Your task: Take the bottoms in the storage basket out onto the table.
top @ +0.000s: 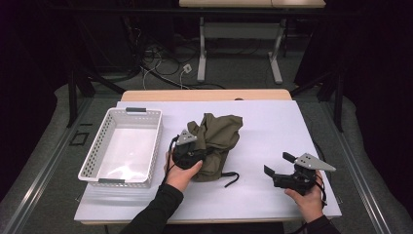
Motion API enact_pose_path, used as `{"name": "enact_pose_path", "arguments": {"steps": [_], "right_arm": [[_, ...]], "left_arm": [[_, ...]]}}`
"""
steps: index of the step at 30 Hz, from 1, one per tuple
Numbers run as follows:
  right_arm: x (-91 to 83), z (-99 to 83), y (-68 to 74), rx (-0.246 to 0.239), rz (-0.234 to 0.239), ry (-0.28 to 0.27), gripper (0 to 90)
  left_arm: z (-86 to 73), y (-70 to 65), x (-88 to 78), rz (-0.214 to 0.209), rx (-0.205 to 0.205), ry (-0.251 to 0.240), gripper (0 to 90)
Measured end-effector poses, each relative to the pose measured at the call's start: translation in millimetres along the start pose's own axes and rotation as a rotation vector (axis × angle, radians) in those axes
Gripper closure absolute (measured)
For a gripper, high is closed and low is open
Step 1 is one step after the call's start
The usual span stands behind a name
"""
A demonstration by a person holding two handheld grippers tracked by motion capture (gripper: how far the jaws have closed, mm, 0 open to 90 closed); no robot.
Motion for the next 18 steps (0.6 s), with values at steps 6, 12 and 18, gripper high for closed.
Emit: {"name": "enact_pose_path", "arguments": {"steps": [6, 12, 18], "right_arm": [[-2.3, 0.0, -0.2, 0.002, -0.005, -0.002, 8.0], [-1.0, 0.1, -0.1, 0.002, -0.003, -0.007, 8.0], [-3.4, -0.2, -0.3, 0.002, -0.007, -0.007, 8.0]], "left_arm": [[-3.5, 0.6, 2.7, -0.001, -0.002, 0.012, 69.8], [-10.9, 3.5, 6.6, -0.003, -0.024, 0.038, 69.0], [-14.9, 4.9, 11.0, -0.002, -0.032, 0.057, 68.3]]}}
Point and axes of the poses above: each handheld gripper's, and its own axes: x roughly forward along the jaws, z roughly out of its top, y roughly to its left, the point moved 10 cm from there along x, roughly forward along the jaws, and after that the axes turned 11 degrees about x, right-handed, at the moved point
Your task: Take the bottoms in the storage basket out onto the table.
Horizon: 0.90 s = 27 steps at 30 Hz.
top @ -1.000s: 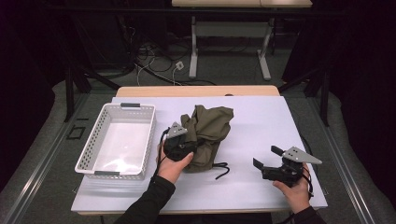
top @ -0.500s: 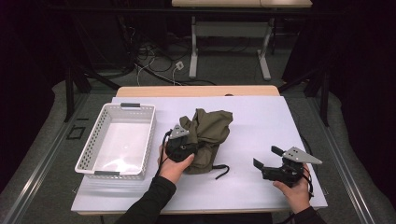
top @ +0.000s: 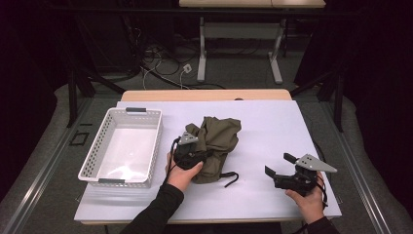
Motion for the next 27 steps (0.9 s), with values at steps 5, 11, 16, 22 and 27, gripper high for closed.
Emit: {"name": "enact_pose_path", "arguments": {"steps": [5, 11, 16, 22, 27], "right_arm": [[0.1, -0.1, 0.6, 0.004, 0.001, 0.000, 8.0], [1.2, -0.5, 2.8, 0.004, 0.007, 0.004, 8.0], [0.8, -0.6, 2.4, 0.002, 0.006, 0.002, 8.0], [0.1, -0.5, 1.9, 0.002, 0.005, 0.001, 8.0], [0.5, -0.2, 2.7, 0.002, 0.007, -0.002, 8.1]], "left_arm": [[-2.8, 0.9, 1.7, 0.001, 0.000, 0.013, 67.9], [-5.0, 0.6, 3.5, -0.002, -0.003, 0.021, 67.3], [-4.9, 0.0, 4.4, -0.002, -0.006, 0.022, 66.5], [-4.9, -0.6, 5.1, -0.003, -0.011, 0.022, 64.4], [-5.0, -1.1, 5.8, -0.003, -0.009, 0.024, 62.5]]}}
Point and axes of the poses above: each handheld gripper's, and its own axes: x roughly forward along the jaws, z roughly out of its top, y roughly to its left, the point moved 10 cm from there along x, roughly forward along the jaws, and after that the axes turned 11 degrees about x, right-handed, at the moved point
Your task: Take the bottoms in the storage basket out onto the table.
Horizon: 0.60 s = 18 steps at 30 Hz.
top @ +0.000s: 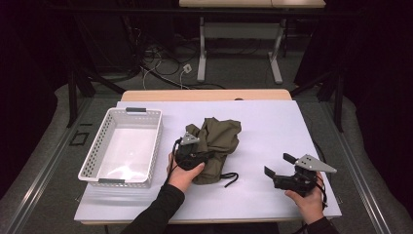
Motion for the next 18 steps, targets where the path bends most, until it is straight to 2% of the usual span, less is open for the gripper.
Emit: {"name": "enact_pose_path", "arguments": {"steps": [7, 18], "right_arm": [[-0.5, -0.1, -0.5, -0.002, -0.001, 0.002, 8.1], [-1.2, 0.4, -1.2, -0.004, -0.004, 0.001, 8.1]], "left_arm": [[0.2, -0.8, 0.1, 0.001, -0.002, 0.001, 59.9], [1.2, -5.8, 1.1, 0.010, 0.021, 0.018, 49.7]]}}
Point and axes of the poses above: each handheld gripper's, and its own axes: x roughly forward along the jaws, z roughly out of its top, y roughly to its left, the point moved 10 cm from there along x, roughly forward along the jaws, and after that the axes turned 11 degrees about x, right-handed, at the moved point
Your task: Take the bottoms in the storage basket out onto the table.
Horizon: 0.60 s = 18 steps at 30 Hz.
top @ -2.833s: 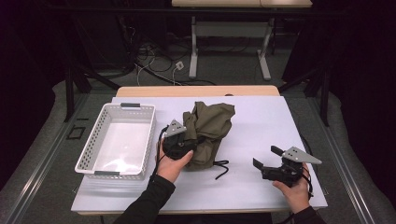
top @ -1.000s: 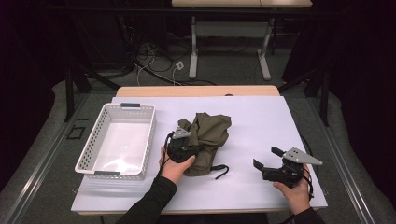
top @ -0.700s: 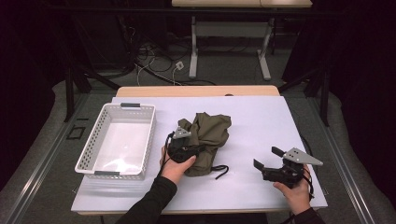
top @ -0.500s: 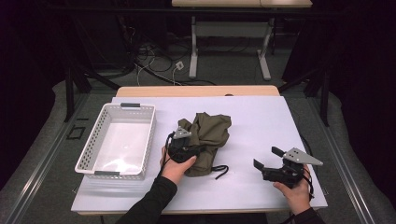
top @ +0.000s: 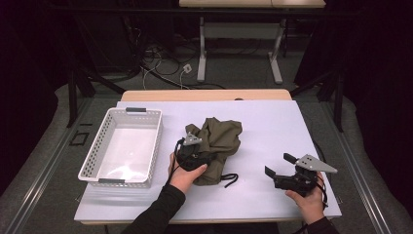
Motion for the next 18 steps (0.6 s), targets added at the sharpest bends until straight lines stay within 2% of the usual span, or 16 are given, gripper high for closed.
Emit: {"name": "enact_pose_path", "arguments": {"steps": [9, 11, 16, 18], "right_arm": [[-0.4, 0.0, -0.2, 0.003, -0.001, 0.000, 8.2], [-0.7, 0.1, 0.0, 0.001, 0.000, 0.001, 8.2], [-0.8, -0.1, -0.1, 0.001, -0.001, 0.002, 8.3], [-0.8, 0.1, -0.3, 0.001, -0.001, 0.001, 8.3]], "left_arm": [[0.9, -1.1, -0.9, 0.014, 0.018, 0.024, 42.0], [1.8, -0.5, -1.9, 0.032, 0.043, 0.037, 40.1], [3.0, -2.2, -2.5, 0.034, 0.077, 0.047, 39.3], [2.4, -3.5, -2.3, 0.025, 0.088, 0.067, 39.3]]}}
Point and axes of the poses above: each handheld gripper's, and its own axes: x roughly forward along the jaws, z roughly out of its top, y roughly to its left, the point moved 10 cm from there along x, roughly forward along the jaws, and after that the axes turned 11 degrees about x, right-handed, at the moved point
